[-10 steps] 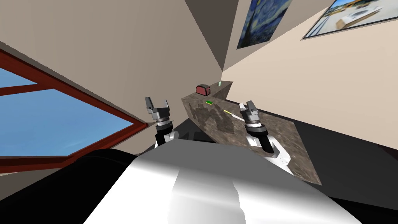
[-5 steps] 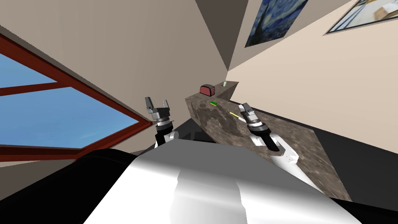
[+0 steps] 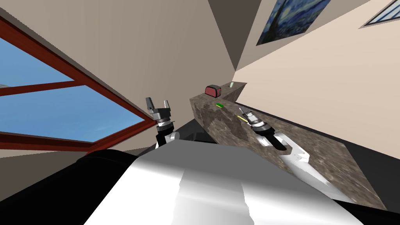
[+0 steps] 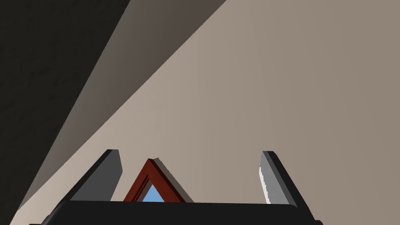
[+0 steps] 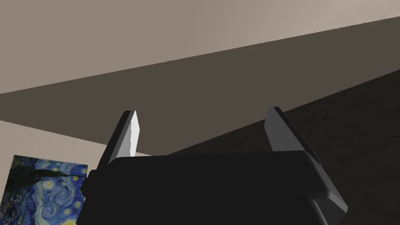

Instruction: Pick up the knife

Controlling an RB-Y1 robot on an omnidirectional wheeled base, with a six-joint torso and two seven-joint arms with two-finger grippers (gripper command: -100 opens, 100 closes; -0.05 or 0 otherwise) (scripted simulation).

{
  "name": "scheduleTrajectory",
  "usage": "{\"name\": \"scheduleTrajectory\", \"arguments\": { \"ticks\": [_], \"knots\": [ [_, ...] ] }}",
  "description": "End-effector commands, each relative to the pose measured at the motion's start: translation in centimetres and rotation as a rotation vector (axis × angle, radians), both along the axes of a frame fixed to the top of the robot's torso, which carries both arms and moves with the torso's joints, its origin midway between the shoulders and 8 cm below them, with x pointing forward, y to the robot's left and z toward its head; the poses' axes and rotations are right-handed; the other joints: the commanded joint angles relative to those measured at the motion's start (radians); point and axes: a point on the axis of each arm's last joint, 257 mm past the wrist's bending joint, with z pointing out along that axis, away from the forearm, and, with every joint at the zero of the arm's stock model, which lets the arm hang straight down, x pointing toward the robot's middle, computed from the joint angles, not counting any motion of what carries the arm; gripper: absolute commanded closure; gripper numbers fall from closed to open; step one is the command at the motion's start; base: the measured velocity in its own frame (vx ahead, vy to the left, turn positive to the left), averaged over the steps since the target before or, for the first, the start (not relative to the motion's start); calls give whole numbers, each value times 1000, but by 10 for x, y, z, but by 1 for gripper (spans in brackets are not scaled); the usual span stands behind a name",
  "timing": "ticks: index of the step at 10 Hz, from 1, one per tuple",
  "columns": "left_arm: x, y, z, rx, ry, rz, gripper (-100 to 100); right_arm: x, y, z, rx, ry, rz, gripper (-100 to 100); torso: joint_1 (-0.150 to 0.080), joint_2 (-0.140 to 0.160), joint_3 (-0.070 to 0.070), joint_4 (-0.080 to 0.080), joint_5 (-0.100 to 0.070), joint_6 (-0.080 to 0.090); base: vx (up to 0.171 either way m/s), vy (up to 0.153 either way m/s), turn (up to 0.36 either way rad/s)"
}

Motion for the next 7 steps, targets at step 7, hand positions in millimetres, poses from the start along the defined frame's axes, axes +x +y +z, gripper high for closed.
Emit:
{"name": "scheduleTrajectory", "arguments": {
  "ticks": [7],
  "knots": [
    [0,0,0,0,0,0,0,13,-36,-60,-301,124,9,-100,1,1,0,0,0,0,60,49,125]
  ]
}}
